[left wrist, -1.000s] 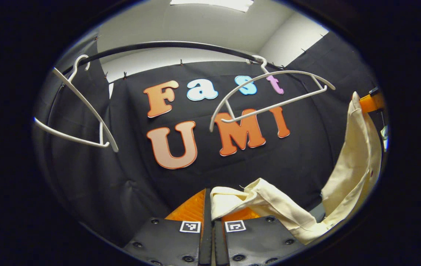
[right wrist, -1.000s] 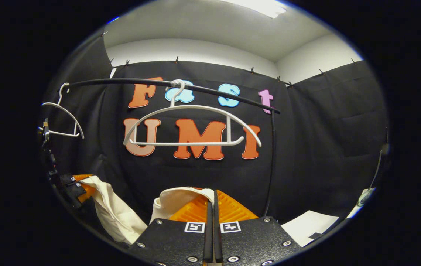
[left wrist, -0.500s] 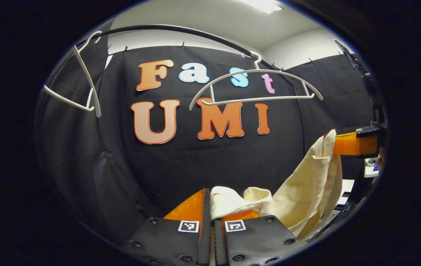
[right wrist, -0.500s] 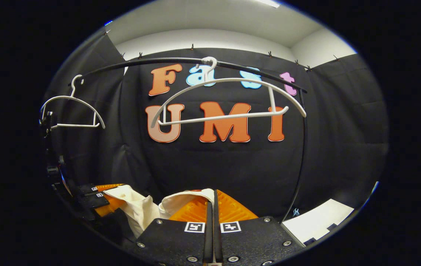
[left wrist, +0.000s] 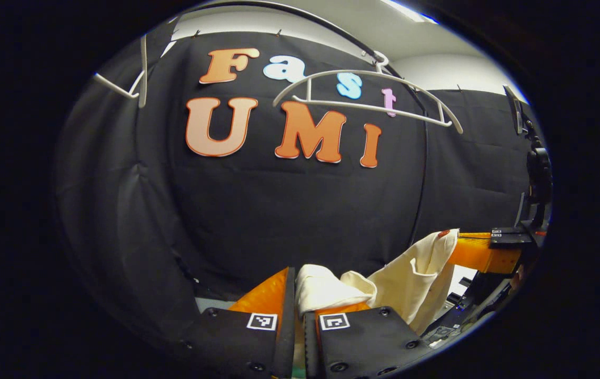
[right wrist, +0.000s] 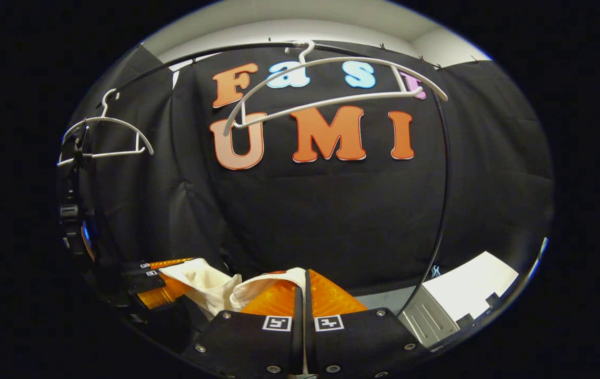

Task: Grasp the clothes on the hanger with both hands and then place them into the laundry hamper below.

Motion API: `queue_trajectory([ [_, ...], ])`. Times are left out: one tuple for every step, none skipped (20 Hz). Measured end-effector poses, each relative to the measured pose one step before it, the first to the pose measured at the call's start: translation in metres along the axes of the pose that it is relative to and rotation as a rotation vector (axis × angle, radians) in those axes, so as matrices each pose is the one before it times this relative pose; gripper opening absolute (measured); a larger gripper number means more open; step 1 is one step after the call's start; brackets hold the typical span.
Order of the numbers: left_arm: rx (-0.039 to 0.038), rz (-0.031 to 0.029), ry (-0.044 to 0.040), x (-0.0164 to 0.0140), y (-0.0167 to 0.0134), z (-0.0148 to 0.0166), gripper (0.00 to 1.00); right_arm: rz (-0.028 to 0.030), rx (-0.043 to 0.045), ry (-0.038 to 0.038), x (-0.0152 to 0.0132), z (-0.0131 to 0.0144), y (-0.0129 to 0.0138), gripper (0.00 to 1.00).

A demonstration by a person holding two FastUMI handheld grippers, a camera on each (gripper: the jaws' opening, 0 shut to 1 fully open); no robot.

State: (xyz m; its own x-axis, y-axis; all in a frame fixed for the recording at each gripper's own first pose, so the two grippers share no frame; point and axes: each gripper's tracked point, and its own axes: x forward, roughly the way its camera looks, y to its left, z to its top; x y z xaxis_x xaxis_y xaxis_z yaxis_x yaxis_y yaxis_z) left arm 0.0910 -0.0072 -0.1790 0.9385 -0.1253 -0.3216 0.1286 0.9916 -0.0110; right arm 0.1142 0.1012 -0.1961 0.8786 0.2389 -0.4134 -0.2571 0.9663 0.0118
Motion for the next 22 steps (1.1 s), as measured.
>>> queue_trajectory([
  [-0.01028, -0.00295, 0.0198, 0.00098, -0.00092, -0.00554, 0.15, 0.0014, 0.01411, 0.01905, -0.00133, -0.00919, 0.00172, 0.01],
  [-0.00494, 0.00289, 0.01994, 0.00113, 0.00085, -0.00746, 0.15, -0.00252, 0.00829, 0.02381, -0.002, -0.00945, 0.00183, 0.01],
  [0.00123, 0.00459, 0.01973, -0.00015, 0.00124, -0.00955, 0.15, -0.00447, 0.00494, 0.0235, 0.00042, -0.01004, -0.00047, 0.01],
  [0.00646, 0.00332, 0.0175, -0.00176, 0.00115, -0.00817, 0.15, -0.00302, 0.00558, 0.02299, 0.00145, -0.0092, -0.00064, 0.01],
  [0.00509, 0.00225, 0.01315, -0.00006, 0.00082, -0.00483, 0.15, -0.00335, 0.00717, 0.02359, 0.00257, -0.00819, 0.00063, 0.02],
  [0.00427, 0.00157, 0.01263, 0.00051, 0.00019, -0.00437, 0.15, -0.00421, 0.01056, 0.02332, 0.00331, -0.00869, 0.00013, 0.01],
  [0.00099, 0.00117, 0.0162, 0.00126, 0.00038, -0.00474, 0.15, -0.00137, 0.01683, 0.02323, 0.00325, -0.01104, 0.00052, 0.01],
  [-0.00274, 0.00281, 0.01883, 0.00131, 0.00126, -0.00603, 0.15, 0.00042, 0.02393, 0.02167, 0.00142, -0.0097, -0.0009, 0.01],
  [-0.00462, 0.00709, 0.02044, 0.0008, 0.00127, -0.00754, 0.15, -0.00508, 0.02247, 0.02367, 0.0019, -0.00931, -0.00042, 0.02],
  [-0.01515, 0.01005, 0.01575, 0.00164, 0.00154, -0.00647, 0.15, -0.00685, 0.01971, 0.02801, 0.00155, -0.01038, -0.00616, 0.02],
  [-0.02041, -0.00393, 0.02141, 0.00236, -0.00196, -0.00656, 0.15, -0.00425, 0.00982, 0.02498, 0.00187, -0.01129, -0.00294, 0.02],
  [-0.01663, 0.00014, 0.01995, 0.0018, -0.00068, -0.00653, 0.15, -0.00487, 0.00322, 0.02286, 0.00116, -0.00759, -0.00147, 0.02],
  [-0.00311, 0.00194, 0.02445, 0.00349, 0.0002, -0.00822, 0.15, -0.01229, -0.00026, 0.03253, 0.00356, -0.00997, -0.00401, 0.02],
  [0.0095, 0.00788, 0.03462, 0.0025, 0.00149, -0.01062, 0.15, -0.01852, 0.00144, 0.03182, 0.00419, -0.00897, -0.00476, 0.02],
  [0.01072, 0.01018, 0.03535, 0.00277, 0.00125, -0.01155, 0.15, -0.01801, 0.0033, 0.03206, 0.00366, -0.00768, -0.00452, 0.02],
  [0.00406, 0.00533, 0.02475, 0.00253, 0.00157, -0.00712, 0.15, -0.01498, 0.00478, 0.03174, 0.00644, -0.00782, -0.00453, 0.03],
  [-0.00408, 0.00289, 0.02178, 0.00269, 0.00245, -0.00457, 0.15, -0.01027, 0.00681, 0.02928, 0.00483, -0.00822, -0.00245, 0.04],
  [-0.012, 0.00488, 0.01873, 0.00237, 0.00276, -0.00376, 0.16, -0.00651, 0.00377, 0.02821, 0.00523, -0.00884, -0.00191, 0.05],
  [-0.01799, 0.00604, 0.02056, 0.00293, 0.00297, -0.00545, 0.16, -0.00831, 0.00173, 0.0245, 0.00343, -0.00676, -0.0038, 0.06],
  [-0.01924, 0.00411, 0.02578, 0.00254, 0.00315, -0.0059, 0.16, -0.00717, 0.00192, 0.02798, 0.0024, -0.00769, -0.00285, 0.08],
  [-0.01228, 0.00213, 0.03269, 0.00123, 0.00274, -0.00926, 0.16, 0.00073, 0.00894, 0.02958, 0.00223, -0.00762, 0.00076, 0.08],
  [-0.01123, 0.01035, 0.02956, -0.00007, 0.00347, -0.00751, 0.18, 0.00228, 0.01166, 0.01984, 0.00064, -0.00543, 0.00107, 0.1],
])
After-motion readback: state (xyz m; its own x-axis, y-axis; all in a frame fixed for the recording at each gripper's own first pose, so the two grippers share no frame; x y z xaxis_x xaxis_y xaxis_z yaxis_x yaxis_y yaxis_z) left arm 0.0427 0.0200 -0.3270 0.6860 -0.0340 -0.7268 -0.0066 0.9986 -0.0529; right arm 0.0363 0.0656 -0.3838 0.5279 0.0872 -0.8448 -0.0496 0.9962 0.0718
